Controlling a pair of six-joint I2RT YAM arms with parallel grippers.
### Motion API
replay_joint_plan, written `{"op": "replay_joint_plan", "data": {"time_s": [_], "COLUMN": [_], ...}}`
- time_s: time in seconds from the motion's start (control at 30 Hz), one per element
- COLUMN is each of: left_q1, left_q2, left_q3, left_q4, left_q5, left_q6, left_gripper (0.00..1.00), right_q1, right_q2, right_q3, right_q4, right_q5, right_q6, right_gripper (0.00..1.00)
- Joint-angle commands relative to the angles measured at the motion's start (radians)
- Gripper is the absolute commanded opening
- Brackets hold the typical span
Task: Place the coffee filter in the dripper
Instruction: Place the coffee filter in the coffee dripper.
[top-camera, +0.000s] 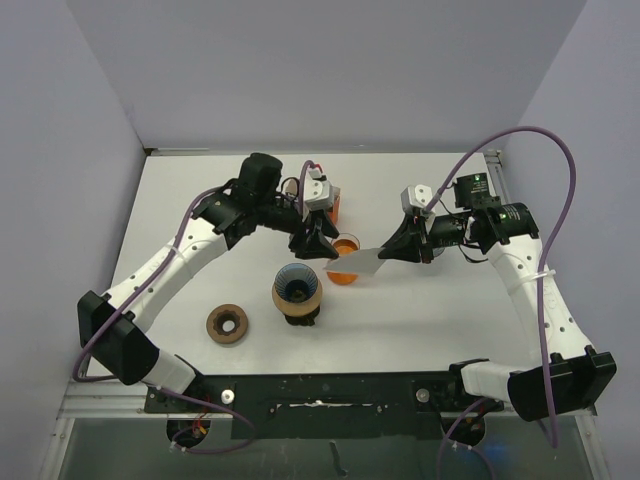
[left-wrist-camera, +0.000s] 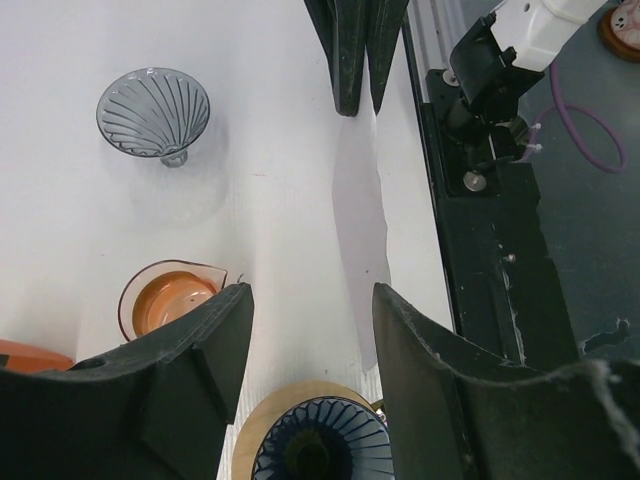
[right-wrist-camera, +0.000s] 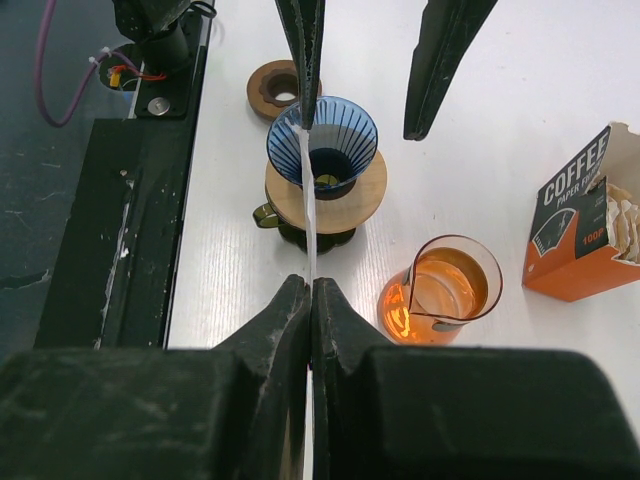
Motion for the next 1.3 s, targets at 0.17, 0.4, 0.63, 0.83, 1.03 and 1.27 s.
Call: {"op": "replay_joint_plan", "data": {"time_s": [0.17, 0.4, 0.63, 0.83, 1.03, 1.27], "left_q1": [0.005, 0.005, 0.010, 0.014, 0.021, 0.030], "left_q2": [-0.038, -0.039, -0.048, -0.053, -0.055, -0.058], "left_q3": [-0.015, -0.012, -0.006, -0.011, -0.012, -0.034], "left_q4": [-0.010, -0.016, -0.005, 0.014, 0.032, 0.060], "left_q5": [0.053, 0.068, 0.061, 0.065, 0.076, 0.106], "left_q6": [0.026, 0.027, 0.013, -0.005, -0.026, -0.051], "left_gripper": [0.49, 0.51, 0.51, 0.51, 0.51, 0.51], "right_q1": [0.001, 0.001, 0.003, 0.003, 0.003, 0.002], "right_q2": [-0.023, -0.019, -0.012, -0.011, -0.010, -0.013], "right_q3": [0.015, 0.014, 0.012, 0.013, 0.009, 0.001], "right_q4": [0.021, 0.022, 0.021, 0.021, 0.021, 0.031], "right_q5": [-0.029, -0.023, -0.014, -0.017, -0.014, -0.010], "right_q6": [-0.001, -0.003, -0.011, -0.011, -0.012, -0.007], "right_gripper": [0.00, 0.00, 0.00, 0.00, 0.00, 0.00]}}
